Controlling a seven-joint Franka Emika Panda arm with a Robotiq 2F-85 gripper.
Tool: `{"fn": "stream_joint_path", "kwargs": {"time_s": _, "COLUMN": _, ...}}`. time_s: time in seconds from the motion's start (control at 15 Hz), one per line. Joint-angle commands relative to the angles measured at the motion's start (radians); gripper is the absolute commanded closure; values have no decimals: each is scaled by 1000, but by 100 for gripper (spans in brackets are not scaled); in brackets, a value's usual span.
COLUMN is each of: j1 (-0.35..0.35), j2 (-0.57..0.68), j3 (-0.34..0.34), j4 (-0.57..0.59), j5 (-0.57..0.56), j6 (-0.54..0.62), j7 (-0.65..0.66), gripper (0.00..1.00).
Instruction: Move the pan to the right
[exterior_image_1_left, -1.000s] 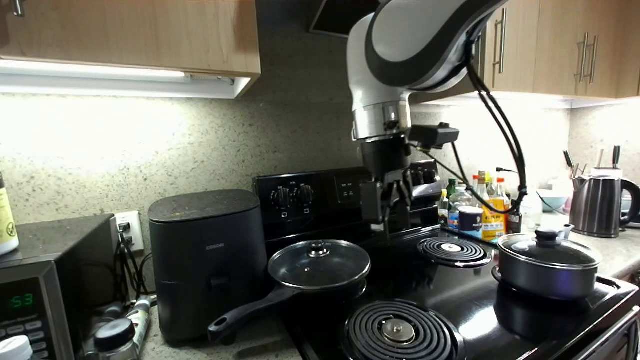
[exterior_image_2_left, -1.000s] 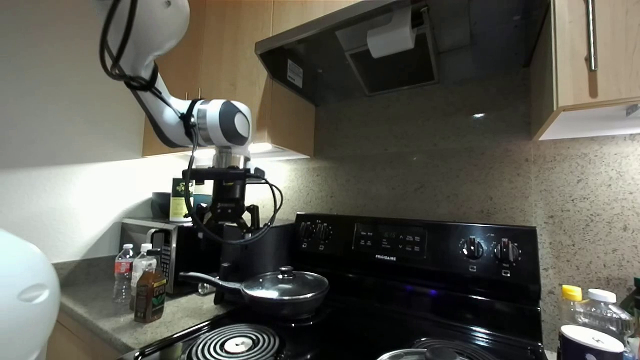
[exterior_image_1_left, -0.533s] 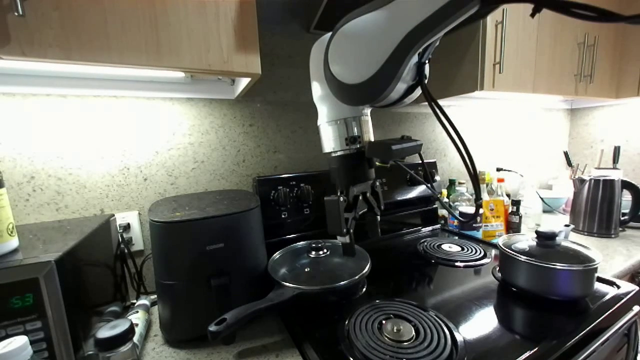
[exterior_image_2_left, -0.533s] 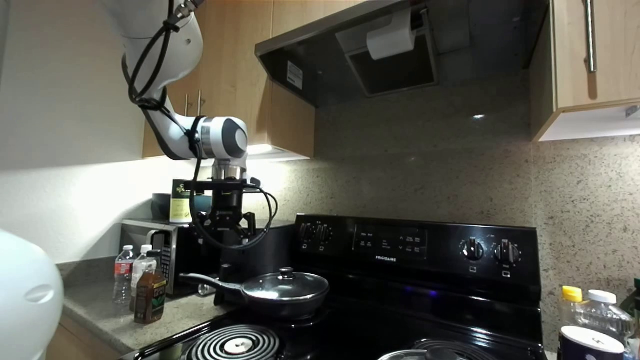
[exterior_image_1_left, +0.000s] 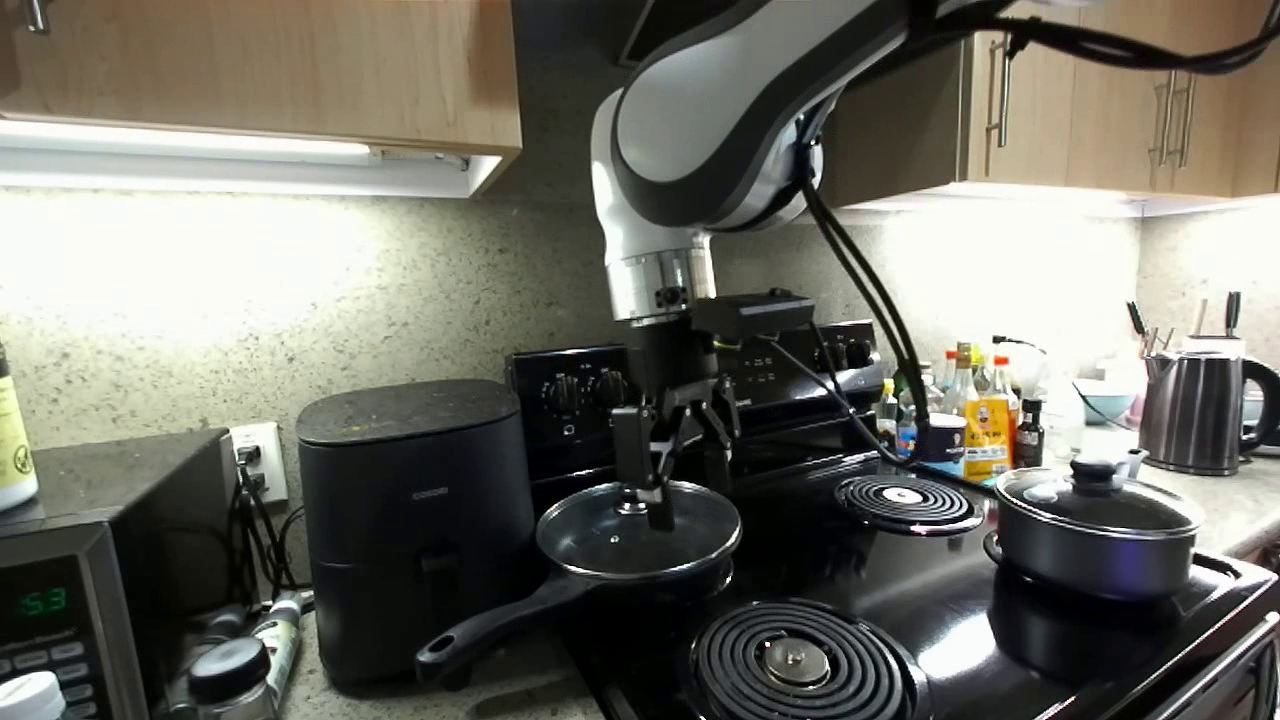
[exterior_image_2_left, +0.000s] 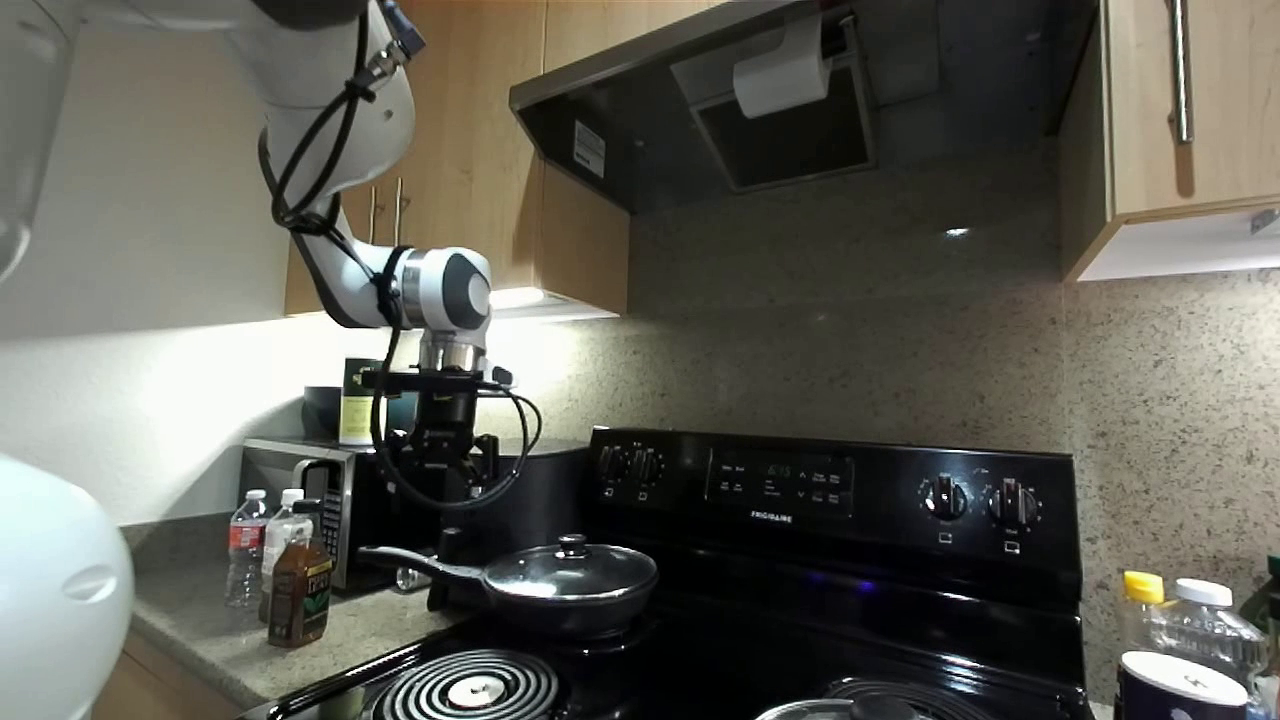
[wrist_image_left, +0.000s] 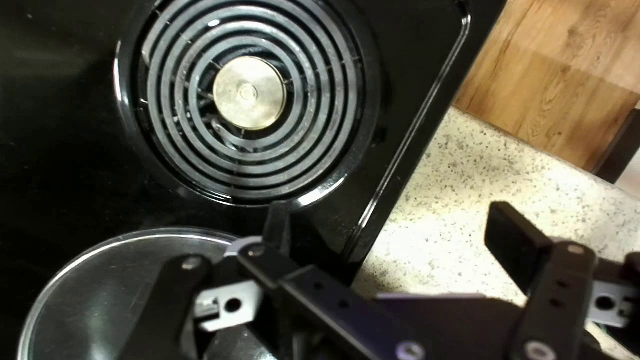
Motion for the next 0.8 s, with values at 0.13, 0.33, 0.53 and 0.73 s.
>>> {"fn": "stream_joint_path", "kwargs": {"time_s": 0.13, "j1": 90, "j2": 223, "j3": -8, "j4": 192, "j5": -59, "j6": 97, "j7": 350, "gripper": 0}}
{"fn": "stream_joint_path", "kwargs": {"time_s": 0.33, "j1": 110, "j2": 223, "j3": -20, "j4": 184, "j5": -96, "j6": 99, "j7": 328, "gripper": 0}}
{"fn": "stream_joint_path", "kwargs": {"time_s": 0.53, "j1": 135, "j2": 260, "j3": -31, "j4": 222, "j5": -133, "j6": 98, "j7": 354, "gripper": 0}}
{"fn": "stream_joint_path", "kwargs": {"time_s": 0.73, "j1": 154, "j2": 252, "j3": -56, "j4": 199, "j5": -137, "j6": 169, "j7": 530, "gripper": 0}}
